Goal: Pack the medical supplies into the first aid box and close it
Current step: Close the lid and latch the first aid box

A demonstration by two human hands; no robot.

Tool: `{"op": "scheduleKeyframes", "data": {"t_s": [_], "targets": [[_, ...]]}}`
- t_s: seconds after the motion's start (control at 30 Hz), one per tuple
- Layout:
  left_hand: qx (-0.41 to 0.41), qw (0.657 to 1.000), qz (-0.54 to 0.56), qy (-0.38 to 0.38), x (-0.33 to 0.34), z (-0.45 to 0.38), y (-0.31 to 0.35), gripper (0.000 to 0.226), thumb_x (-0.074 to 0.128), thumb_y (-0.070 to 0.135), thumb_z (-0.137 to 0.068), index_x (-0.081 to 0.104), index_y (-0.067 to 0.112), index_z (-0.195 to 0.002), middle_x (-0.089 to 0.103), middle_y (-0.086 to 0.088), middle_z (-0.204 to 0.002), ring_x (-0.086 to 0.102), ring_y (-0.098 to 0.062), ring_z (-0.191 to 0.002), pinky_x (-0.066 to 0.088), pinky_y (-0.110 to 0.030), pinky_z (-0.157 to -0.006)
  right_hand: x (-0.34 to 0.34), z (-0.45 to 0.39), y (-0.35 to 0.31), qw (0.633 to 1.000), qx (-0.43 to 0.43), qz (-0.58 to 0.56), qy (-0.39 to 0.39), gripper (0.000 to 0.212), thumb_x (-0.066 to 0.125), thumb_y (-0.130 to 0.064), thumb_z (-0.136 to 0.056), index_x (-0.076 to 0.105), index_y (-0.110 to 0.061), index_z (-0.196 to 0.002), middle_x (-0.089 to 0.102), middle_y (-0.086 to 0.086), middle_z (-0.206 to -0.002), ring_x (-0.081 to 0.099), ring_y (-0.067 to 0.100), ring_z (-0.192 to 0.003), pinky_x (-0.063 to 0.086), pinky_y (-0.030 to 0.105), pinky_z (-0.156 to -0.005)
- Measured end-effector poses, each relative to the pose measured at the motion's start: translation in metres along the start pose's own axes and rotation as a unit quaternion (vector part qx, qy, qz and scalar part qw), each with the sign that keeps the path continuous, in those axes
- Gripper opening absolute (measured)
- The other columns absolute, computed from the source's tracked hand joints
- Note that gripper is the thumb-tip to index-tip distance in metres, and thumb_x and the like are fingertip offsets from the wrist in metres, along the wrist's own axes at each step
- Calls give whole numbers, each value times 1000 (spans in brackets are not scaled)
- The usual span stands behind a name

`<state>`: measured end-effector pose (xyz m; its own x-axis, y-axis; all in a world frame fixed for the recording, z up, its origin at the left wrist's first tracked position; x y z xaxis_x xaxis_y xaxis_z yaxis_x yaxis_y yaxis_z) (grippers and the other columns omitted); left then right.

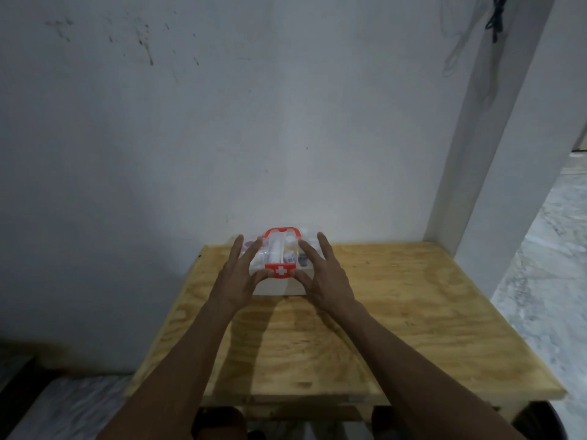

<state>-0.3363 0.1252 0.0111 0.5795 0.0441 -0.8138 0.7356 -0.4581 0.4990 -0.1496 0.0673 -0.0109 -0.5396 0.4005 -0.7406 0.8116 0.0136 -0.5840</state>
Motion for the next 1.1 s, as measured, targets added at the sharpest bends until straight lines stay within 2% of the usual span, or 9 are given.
{"op": "scheduleKeyframes", "data": {"t_s": [0.27,0.43,0.57,1.1], "targets": [[0,999,41,0,2,-11,2,75,53,53,-88,23,29,-152,8,-2,-164,21,-28,-148,29,-48,-114,-4,-18,3,1000,3,-18,3,69,51,-67,-88,31,-42,-149,4,-5,-167,24,30,-150,33,54,-115],[5,999,44,-2,4,-32,-1,74,50,55,-87,25,27,-152,9,-4,-164,21,-29,-148,30,-47,-114,-1,-39,9,1000,-4,-15,16,67,49,-66,-89,33,-40,-149,7,-3,-167,27,30,-148,35,52,-113],[14,999,38,-7,7,-50,-5,71,50,52,-90,24,27,-152,6,-4,-164,19,-31,-148,31,-47,-113,4,-57,13,1000,-2,-20,17,67,48,-67,-90,34,-39,-149,7,-2,-167,30,33,-146,40,55,-111],[12,1000,20,-12,12,-71,-11,71,51,48,-92,22,26,-153,4,-6,-164,18,-32,-148,31,-47,-113,13,-77,17,999,-7,-22,29,65,48,-65,-91,34,-39,-149,8,-2,-167,31,30,-147,37,54,-113]]}}
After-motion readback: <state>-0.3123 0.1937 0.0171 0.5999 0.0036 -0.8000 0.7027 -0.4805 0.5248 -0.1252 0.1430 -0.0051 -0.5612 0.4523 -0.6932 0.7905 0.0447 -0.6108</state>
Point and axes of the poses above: each hand's wrist, its own z-axis away from the middle knuckle, its own x-axis out of the palm, y = z × x, the point moved 4 cm from there along -z, towards the middle knuckle
